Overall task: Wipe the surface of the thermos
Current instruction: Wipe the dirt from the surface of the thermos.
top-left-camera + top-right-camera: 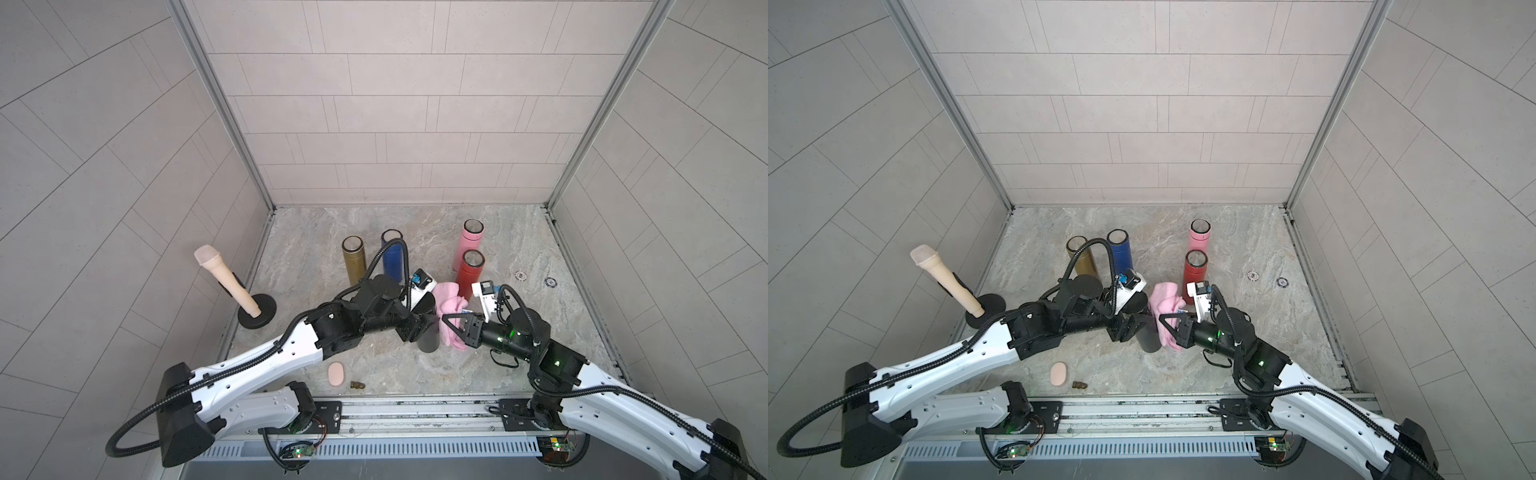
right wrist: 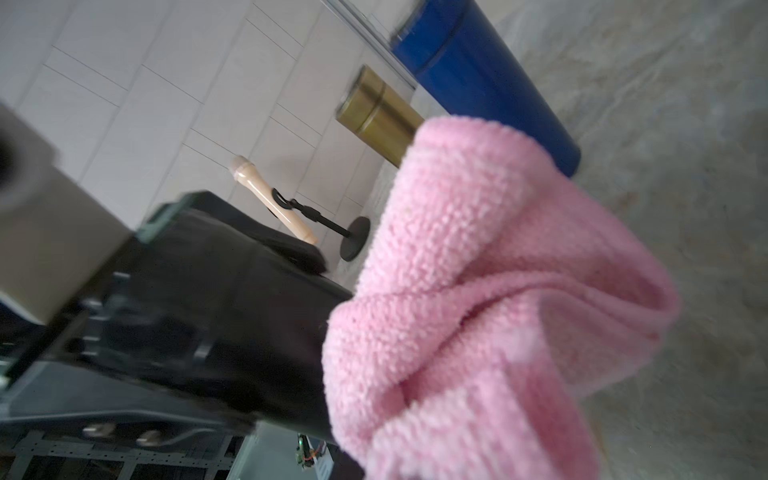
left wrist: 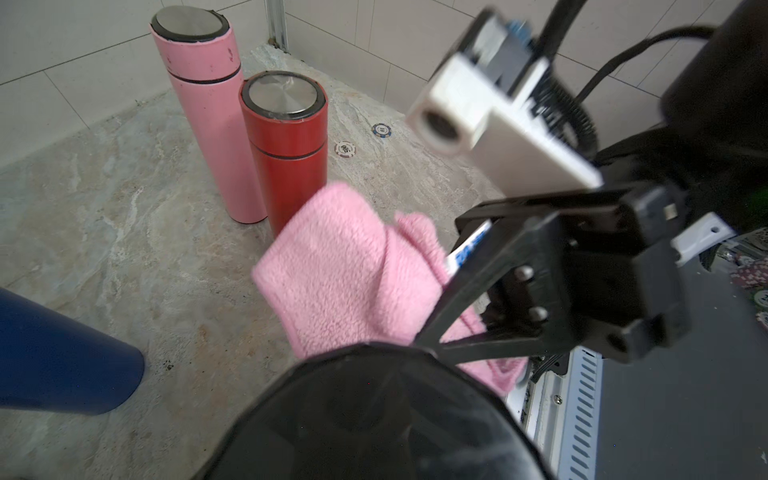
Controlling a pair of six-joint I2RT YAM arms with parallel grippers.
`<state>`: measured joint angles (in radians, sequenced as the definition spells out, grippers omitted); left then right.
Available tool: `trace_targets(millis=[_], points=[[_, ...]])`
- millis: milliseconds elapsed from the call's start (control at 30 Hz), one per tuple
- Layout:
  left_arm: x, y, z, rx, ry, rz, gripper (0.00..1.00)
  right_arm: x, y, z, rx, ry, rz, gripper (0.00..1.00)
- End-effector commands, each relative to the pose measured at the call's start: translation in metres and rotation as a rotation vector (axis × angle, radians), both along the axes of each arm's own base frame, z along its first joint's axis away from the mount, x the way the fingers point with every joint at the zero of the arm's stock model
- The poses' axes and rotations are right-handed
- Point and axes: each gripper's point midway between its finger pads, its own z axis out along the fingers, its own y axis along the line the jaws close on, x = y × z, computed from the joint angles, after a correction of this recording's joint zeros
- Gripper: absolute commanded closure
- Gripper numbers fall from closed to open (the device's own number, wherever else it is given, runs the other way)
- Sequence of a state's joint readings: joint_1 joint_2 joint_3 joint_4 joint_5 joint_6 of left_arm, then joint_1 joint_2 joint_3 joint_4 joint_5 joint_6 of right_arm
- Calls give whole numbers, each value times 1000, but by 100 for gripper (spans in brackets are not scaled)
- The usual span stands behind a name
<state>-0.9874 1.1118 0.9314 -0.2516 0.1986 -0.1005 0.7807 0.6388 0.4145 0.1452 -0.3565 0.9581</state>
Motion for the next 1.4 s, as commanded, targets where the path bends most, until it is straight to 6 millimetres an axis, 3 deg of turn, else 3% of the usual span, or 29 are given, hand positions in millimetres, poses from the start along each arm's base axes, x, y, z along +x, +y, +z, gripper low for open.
trace_targets(millis=[0, 67, 167, 367, 633, 900, 1133, 1233, 1367], points=[[15, -7, 24, -67, -66, 40, 100, -2, -1, 49, 48, -115, 5, 100], [19, -4, 13, -32, -64, 60, 100, -3, -1, 66, 80, -142, 8, 100], [29, 4, -1, 26, -91, 121, 100, -5, -1, 75, 81, -136, 18, 100], [47, 16, -24, 85, -170, 210, 100, -1, -13, 66, 70, -104, -39, 100], [48, 11, -44, 107, -161, 197, 71, 4, -19, 62, 70, -88, -73, 100], [51, 15, -41, 72, -177, 231, 36, 16, -13, 65, 68, -80, -77, 100], [56, 15, -41, 72, -187, 247, 24, 25, -10, 69, 48, -91, -71, 100], [57, 13, -41, 70, -190, 245, 22, 28, -8, 81, 62, -107, -68, 100], [58, 11, -40, 69, -192, 240, 21, 32, -6, 81, 62, -105, -62, 100]])
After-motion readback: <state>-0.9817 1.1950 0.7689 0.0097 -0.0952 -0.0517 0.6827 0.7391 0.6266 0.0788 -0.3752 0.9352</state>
